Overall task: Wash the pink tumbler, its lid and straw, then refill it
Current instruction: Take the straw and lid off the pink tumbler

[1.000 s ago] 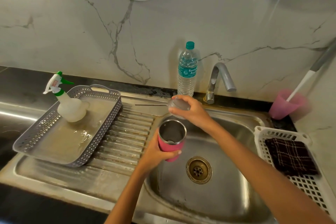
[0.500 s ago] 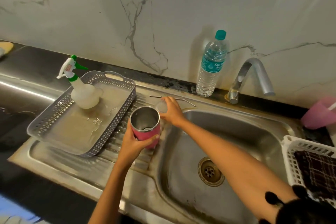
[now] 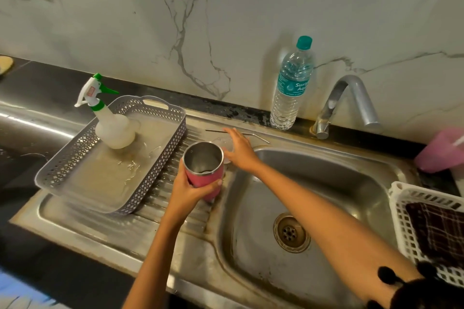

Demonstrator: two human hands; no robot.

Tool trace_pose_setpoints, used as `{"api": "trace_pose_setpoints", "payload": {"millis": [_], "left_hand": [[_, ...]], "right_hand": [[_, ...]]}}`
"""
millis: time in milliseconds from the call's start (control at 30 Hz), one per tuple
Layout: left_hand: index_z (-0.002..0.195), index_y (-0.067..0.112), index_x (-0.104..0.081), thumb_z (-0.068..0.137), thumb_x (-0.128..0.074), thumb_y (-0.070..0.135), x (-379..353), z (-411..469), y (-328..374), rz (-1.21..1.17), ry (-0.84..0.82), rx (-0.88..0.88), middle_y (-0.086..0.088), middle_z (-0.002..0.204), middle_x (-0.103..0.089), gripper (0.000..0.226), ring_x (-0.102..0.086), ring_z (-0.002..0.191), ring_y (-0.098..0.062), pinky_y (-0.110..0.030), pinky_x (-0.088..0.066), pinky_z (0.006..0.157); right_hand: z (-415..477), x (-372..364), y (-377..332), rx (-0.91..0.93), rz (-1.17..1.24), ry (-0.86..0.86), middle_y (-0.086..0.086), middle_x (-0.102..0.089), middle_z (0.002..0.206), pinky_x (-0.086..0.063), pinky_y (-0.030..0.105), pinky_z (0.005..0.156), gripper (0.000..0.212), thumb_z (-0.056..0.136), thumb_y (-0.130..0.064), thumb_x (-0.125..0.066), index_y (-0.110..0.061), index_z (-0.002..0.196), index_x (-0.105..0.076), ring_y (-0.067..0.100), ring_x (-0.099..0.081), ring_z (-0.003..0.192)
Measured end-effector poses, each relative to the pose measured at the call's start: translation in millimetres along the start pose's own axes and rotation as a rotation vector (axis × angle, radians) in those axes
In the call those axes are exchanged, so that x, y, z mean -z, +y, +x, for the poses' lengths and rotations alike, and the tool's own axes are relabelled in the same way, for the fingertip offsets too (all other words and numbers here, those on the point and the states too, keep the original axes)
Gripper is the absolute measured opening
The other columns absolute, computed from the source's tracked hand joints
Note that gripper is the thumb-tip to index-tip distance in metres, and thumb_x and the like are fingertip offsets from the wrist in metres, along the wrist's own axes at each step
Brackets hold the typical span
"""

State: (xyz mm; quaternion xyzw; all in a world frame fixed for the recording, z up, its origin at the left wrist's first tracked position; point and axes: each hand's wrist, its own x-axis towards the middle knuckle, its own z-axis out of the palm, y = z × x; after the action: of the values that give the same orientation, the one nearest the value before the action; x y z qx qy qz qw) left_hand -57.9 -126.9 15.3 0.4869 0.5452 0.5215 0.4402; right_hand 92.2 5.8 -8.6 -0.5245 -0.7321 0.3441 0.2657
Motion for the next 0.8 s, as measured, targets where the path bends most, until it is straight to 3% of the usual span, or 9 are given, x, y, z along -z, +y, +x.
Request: {"api": "trace_pose_setpoints", "payload": {"millis": [67, 133, 233, 300, 400, 500, 600, 733, 800], "left_hand": [[0.125, 0.04, -0.049, 0.052, -0.091, 0.031, -5.3, -1.1, 0.1, 0.0, -0.02, -0.016, 0.006, 0.124, -0.063, 0.085, -0.062, 0.114, -0.014, -0.035, -0.053, 0.095], [0.125, 0.045, -0.045, 0.053, -0.092, 0.034, -14.9, -2.9, -0.4, 0.015, -0.054, -0.026, -0.001, 0.131, -0.055, 0.087, -0.058, 0.119, -0.017, -0.043, -0.051, 0.1], [0.125, 0.048, -0.044, 0.055, -0.095, 0.034, -38.6, -8.7, 0.5, 0.027, -0.152, -0.024, -0.005, 0.134, -0.05, 0.088, -0.055, 0.123, -0.018, -0.048, -0.048, 0.103], [0.131, 0.041, -0.043, 0.056, -0.095, 0.032, -62.1, -15.7, 2.4, 0.023, -0.256, -0.024, -0.005, 0.135, -0.051, 0.093, -0.055, 0.124, -0.017, -0.044, -0.048, 0.104], [0.134, 0.031, -0.038, 0.054, -0.094, 0.029, -103.3, -29.2, 7.7, 0.019, -0.37, -0.057, -0.007, 0.137, -0.048, 0.097, -0.053, 0.125, -0.01, -0.025, -0.048, 0.101], [0.128, 0.033, -0.032, 0.056, -0.09, 0.029, -141.1, -42.3, 12.6, 0.033, -0.491, -0.074, -0.009, 0.137, -0.041, 0.093, -0.047, 0.127, -0.007, -0.013, -0.043, 0.095], [0.127, 0.037, -0.032, 0.056, -0.086, 0.043, -165.9, -48.4, 17.0, 0.066, -0.63, -0.062, -0.001, 0.138, -0.038, 0.09, -0.044, 0.128, -0.005, -0.01, -0.041, 0.095], [0.127, 0.045, -0.035, 0.058, -0.085, 0.046, -173.1, -42.3, 21.1, 0.155, -0.735, -0.053, 0.013, 0.134, -0.037, 0.085, -0.041, 0.126, 0.003, -0.013, -0.04, 0.1], [0.136, 0.036, -0.039, 0.06, -0.086, 0.047, -168.8, -36.3, 17.1, 0.193, -0.714, -0.066, 0.012, 0.136, -0.037, 0.091, -0.042, 0.127, 0.002, -0.012, -0.038, 0.102]], "right_hand": [[-22.8, 18.7, -1.7, 0.011, 0.087, 0.027, 0.01, -0.047, 0.144, -0.036, 0.036, 0.107, 0.059, 0.085, -0.001, -0.061, -0.01, 0.141, -0.044, 0.027, -0.043, 0.134], [-57.5, 42.4, -0.7, 0.014, 0.134, -0.058, 0.005, -0.049, 0.142, -0.045, 0.033, 0.1, 0.065, 0.08, 0.007, -0.06, -0.012, 0.14, -0.043, 0.024, -0.049, 0.128], [-119.0, 71.9, 3.4, 0.027, 0.171, -0.233, -0.006, -0.042, 0.145, -0.041, 0.027, 0.107, 0.088, 0.073, 0.0, -0.075, -0.021, 0.146, -0.031, 0.009, -0.041, 0.134], [-156.6, 83.2, 6.3, -0.019, 0.248, -0.232, -0.012, -0.039, 0.145, -0.036, 0.018, 0.107, 0.101, 0.068, -0.006, -0.083, -0.026, 0.149, -0.024, -0.002, -0.036, 0.134], [-196.7, 91.9, 13.2, -0.069, 0.335, -0.046, -0.015, -0.045, 0.14, -0.04, 0.017, 0.102, 0.105, 0.061, -0.017, -0.091, -0.031, 0.144, -0.028, -0.003, -0.043, 0.128], [-223.4, 100.1, 26.4, -0.089, 0.419, 0.169, -0.012, -0.054, 0.132, -0.045, 0.023, 0.098, 0.1, 0.051, -0.027, -0.094, -0.036, 0.134, -0.039, 0.005, -0.052, 0.122], [-243.9, 113.5, 33.2, -0.118, 0.443, 0.317, -0.01, -0.058, 0.127, -0.049, 0.03, 0.097, 0.093, 0.049, -0.026, -0.094, -0.039, 0.127, -0.044, 0.01, -0.056, 0.12], [-254.4, 135.4, 40.4, -0.138, 0.283, 0.397, -0.009, -0.058, 0.124, -0.046, 0.011, 0.089, 0.09, 0.052, -0.016, -0.094, -0.032, 0.127, -0.046, 0.003, -0.056, 0.114], [-252.3, 142.6, 49.3, -0.149, 0.185, 0.431, -0.008, -0.055, 0.127, -0.044, 0.016, 0.095, 0.093, 0.052, -0.018, -0.094, -0.031, 0.13, -0.045, 0.006, -0.053, 0.117]]}}
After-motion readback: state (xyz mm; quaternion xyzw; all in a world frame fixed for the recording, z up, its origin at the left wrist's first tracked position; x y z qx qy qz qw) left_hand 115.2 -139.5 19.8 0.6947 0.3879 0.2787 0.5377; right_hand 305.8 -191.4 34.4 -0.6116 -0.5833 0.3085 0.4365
